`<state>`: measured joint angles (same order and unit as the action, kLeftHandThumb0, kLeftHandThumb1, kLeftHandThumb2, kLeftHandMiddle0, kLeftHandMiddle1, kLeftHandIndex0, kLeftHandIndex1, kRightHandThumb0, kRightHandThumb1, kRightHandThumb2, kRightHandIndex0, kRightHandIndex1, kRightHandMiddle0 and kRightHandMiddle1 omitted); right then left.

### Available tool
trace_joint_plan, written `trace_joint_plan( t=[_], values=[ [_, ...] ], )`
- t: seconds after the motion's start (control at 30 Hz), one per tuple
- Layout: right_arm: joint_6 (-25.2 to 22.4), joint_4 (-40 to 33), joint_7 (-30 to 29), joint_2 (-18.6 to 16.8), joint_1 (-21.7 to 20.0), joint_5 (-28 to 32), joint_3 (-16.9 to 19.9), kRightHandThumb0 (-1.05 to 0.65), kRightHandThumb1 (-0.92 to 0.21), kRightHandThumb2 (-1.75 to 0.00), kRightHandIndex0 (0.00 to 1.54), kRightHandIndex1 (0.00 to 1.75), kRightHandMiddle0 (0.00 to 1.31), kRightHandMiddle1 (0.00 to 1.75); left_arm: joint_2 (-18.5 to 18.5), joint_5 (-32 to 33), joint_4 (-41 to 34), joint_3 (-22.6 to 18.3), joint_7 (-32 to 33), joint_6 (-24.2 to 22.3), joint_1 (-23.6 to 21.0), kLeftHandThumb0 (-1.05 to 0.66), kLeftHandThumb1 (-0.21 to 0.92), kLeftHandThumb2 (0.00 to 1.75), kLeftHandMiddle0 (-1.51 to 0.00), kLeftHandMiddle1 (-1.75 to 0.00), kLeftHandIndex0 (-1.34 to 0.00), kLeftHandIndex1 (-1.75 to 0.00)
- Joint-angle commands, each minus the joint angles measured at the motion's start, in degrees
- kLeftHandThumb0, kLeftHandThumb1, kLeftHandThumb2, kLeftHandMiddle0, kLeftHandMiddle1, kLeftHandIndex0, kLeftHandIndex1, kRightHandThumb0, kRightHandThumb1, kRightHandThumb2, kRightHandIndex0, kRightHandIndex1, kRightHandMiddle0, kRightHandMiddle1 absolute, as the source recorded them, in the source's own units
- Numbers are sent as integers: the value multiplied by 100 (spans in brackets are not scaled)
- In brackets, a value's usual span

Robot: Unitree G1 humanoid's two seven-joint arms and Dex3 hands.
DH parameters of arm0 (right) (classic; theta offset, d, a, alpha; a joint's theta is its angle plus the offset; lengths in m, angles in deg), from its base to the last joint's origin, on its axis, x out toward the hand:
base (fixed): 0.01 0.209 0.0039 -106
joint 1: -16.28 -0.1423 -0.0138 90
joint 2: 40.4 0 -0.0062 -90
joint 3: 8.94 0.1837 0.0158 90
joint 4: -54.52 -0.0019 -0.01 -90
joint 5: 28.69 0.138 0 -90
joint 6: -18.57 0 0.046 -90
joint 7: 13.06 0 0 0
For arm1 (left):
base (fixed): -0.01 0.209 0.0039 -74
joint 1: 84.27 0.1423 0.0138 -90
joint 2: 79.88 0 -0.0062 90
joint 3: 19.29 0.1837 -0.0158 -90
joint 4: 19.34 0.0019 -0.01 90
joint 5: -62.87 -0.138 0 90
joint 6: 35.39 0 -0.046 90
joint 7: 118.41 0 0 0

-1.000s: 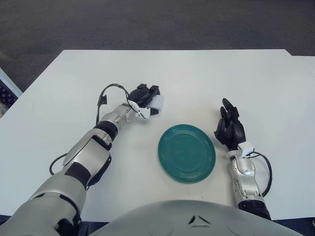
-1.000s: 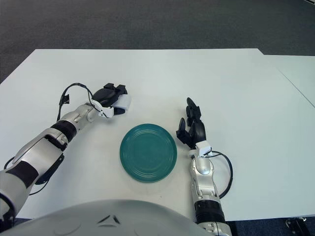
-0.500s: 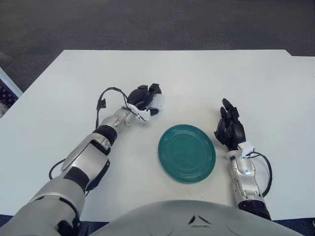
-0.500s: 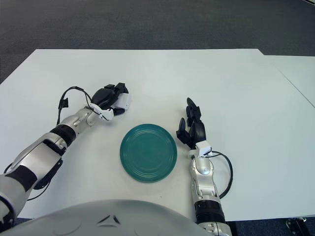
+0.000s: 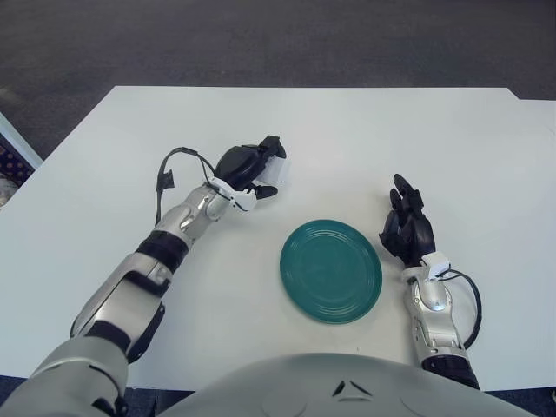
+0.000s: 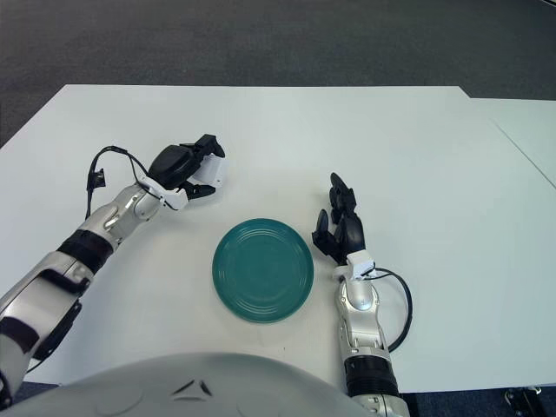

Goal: Put the charger into the plate.

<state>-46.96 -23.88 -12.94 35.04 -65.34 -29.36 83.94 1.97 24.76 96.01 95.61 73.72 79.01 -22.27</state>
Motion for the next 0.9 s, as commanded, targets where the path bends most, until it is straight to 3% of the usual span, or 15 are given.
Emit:
trace_joint_plan(
  t=[0.0,0.23,0.4,0.63,0.87],
  values=[
    [-408,425,28,-102,407,44,-61,-73,-92,-92,7,0,0,36,-363,91,-2111,-470,-598,-212,416,-46,38,123,-119,-175,-56,-175],
    [-433,410,0,-126,416,-11,-103,-74,-92,-91,6,0,0,35,-485,538,-3257,-474,-1461,-247,953,-46,36,125,-120,-175,-58,-175],
    [-448,388,4,-142,432,-32,-140,-74,-92,-91,7,0,0,35,-465,758,-3737,-278,-2110,-349,1080,-46,37,125,-119,-175,-57,-175],
    [-538,287,-25,-161,468,-60,-178,-73,-92,-92,7,0,0,35,-432,868,-4095,-229,-2734,-333,1263,-45,39,122,-117,-175,-56,-175],
    [-617,213,-71,-181,508,-72,-199,-72,-92,-92,7,0,0,35,-379,681,-3984,89,-3181,24,1135,-45,41,120,-116,-175,-54,-175]
  ],
)
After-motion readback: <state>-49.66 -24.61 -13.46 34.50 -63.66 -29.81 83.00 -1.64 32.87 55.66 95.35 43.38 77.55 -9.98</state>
